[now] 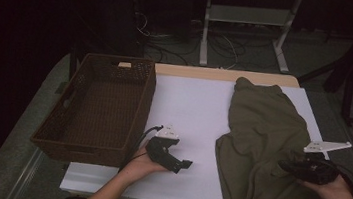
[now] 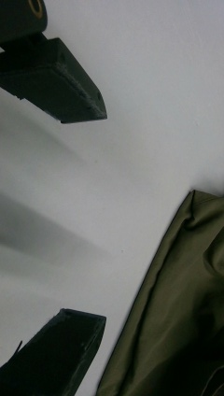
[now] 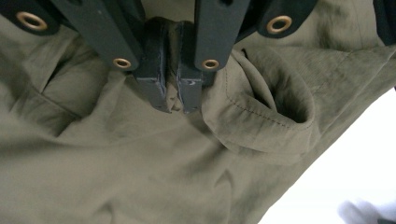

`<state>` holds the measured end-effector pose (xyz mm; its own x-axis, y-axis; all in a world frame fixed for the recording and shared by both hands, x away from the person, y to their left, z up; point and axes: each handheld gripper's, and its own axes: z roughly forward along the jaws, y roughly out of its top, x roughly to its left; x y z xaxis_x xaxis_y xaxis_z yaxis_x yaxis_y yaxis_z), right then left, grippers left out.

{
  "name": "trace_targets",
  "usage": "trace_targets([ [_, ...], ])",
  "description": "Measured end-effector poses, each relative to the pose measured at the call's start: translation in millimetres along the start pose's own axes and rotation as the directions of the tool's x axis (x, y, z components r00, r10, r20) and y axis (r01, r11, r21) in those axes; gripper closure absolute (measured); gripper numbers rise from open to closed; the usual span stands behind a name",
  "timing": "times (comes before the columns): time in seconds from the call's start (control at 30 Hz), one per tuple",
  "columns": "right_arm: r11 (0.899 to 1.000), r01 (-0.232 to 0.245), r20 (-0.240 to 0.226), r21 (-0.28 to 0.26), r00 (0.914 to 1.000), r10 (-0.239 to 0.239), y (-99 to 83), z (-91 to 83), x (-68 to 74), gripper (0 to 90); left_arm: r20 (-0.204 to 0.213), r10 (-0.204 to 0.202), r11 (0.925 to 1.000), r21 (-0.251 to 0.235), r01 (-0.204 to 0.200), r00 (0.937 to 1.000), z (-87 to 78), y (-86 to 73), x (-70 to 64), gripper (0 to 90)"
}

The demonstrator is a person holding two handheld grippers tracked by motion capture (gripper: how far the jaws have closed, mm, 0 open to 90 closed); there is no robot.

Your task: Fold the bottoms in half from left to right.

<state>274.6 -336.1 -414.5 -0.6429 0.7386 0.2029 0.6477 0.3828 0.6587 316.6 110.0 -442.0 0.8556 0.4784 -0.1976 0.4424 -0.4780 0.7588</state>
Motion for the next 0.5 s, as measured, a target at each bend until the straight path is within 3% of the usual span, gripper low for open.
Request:
trace_targets([
  [0.33,0.996,-0.013,0.006,0.089,0.9999,0.013,-20.3,5.9,-0.4,83.2,0.002,0.003,1.0,0.003,-0.003,1.0,0.5,0.0,-0.8,2.8],
  [0.4,0.997,-0.019,0.001,0.075,0.9998,0.019,-19.3,4.4,-0.4,79.6,0.003,0.003,1.0,0.003,-0.003,1.0,0.6,0.0,-0.7,2.9],
  [0.5,0.999,-0.039,-0.008,-0.002,0.9992,0.039,-11.8,-3.4,0.0,66.5,0.003,0.001,1.0,0.004,-0.001,1.0,0.5,0.1,-0.4,2.9],
])
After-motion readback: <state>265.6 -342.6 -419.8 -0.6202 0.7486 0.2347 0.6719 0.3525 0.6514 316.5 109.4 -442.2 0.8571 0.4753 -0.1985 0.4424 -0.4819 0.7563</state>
